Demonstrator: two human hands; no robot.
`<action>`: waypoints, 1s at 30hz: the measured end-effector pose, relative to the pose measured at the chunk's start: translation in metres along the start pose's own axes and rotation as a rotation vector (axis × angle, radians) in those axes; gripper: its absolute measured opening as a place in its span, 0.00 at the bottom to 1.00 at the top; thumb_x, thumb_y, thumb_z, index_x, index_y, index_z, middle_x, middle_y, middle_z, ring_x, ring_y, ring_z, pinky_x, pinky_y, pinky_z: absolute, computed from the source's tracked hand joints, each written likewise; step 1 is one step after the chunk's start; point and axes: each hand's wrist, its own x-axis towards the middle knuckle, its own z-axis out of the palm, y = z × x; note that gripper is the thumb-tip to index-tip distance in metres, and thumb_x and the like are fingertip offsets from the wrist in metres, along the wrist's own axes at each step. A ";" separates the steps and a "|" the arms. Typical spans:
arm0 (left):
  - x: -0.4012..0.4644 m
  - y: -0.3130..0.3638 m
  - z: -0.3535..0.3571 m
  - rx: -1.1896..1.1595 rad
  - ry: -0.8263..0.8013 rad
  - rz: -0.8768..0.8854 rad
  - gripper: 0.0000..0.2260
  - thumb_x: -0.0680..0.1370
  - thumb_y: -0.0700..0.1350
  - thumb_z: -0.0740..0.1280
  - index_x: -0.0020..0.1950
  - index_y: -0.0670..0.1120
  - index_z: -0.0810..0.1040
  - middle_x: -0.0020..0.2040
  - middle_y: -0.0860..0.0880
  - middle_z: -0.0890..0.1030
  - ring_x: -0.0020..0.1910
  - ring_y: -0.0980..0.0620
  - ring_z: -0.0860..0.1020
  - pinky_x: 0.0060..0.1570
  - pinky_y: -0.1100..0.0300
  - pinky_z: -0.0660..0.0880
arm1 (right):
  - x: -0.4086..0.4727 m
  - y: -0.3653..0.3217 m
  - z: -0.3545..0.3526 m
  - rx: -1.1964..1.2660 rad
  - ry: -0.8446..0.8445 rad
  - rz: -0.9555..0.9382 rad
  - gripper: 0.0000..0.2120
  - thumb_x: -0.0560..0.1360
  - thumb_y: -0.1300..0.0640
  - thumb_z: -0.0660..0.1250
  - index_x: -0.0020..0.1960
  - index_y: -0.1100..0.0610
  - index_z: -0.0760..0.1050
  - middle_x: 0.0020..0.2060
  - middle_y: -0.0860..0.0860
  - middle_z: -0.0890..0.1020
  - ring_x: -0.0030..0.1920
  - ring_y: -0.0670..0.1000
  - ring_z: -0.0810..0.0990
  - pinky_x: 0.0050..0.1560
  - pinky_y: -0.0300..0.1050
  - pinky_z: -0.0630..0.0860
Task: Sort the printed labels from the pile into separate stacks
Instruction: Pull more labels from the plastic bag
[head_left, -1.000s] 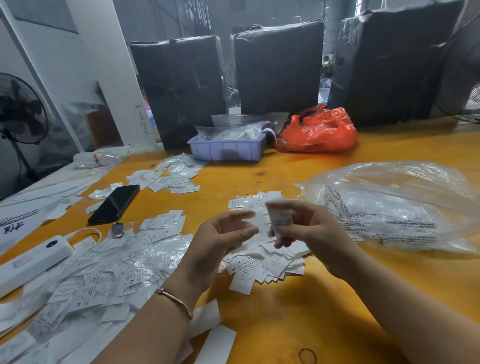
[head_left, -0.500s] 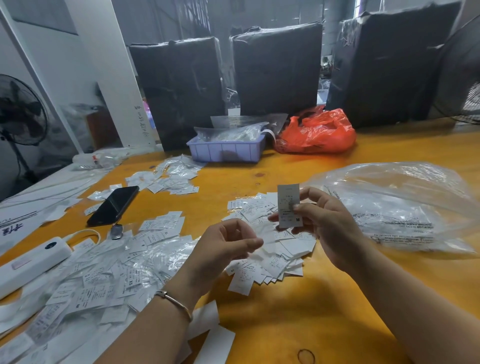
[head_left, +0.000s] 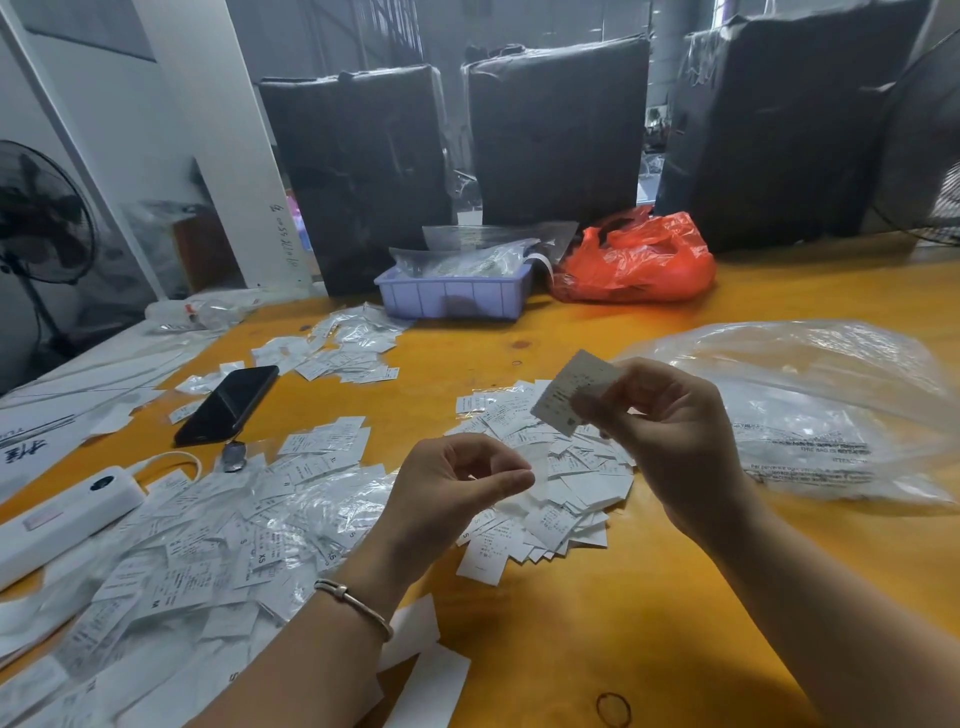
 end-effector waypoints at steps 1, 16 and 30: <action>0.000 0.000 0.000 0.006 0.004 0.006 0.08 0.65 0.50 0.76 0.40 0.47 0.85 0.37 0.50 0.83 0.39 0.52 0.80 0.43 0.59 0.79 | -0.001 -0.001 0.000 -0.024 -0.026 -0.021 0.02 0.69 0.58 0.74 0.41 0.56 0.82 0.37 0.55 0.84 0.36 0.53 0.80 0.37 0.45 0.76; -0.001 0.000 0.001 0.084 0.024 0.019 0.07 0.66 0.50 0.77 0.37 0.49 0.83 0.40 0.47 0.83 0.42 0.44 0.80 0.40 0.52 0.80 | -0.007 -0.014 0.005 -0.139 -0.234 -0.107 0.09 0.70 0.67 0.73 0.41 0.53 0.82 0.33 0.47 0.83 0.32 0.48 0.78 0.29 0.50 0.75; 0.000 0.002 -0.001 0.047 -0.031 -0.007 0.05 0.67 0.51 0.77 0.36 0.51 0.84 0.35 0.48 0.81 0.35 0.53 0.76 0.37 0.60 0.74 | -0.001 -0.009 -0.004 -0.590 -0.315 -0.273 0.05 0.71 0.63 0.74 0.36 0.59 0.81 0.34 0.48 0.82 0.34 0.49 0.79 0.31 0.42 0.72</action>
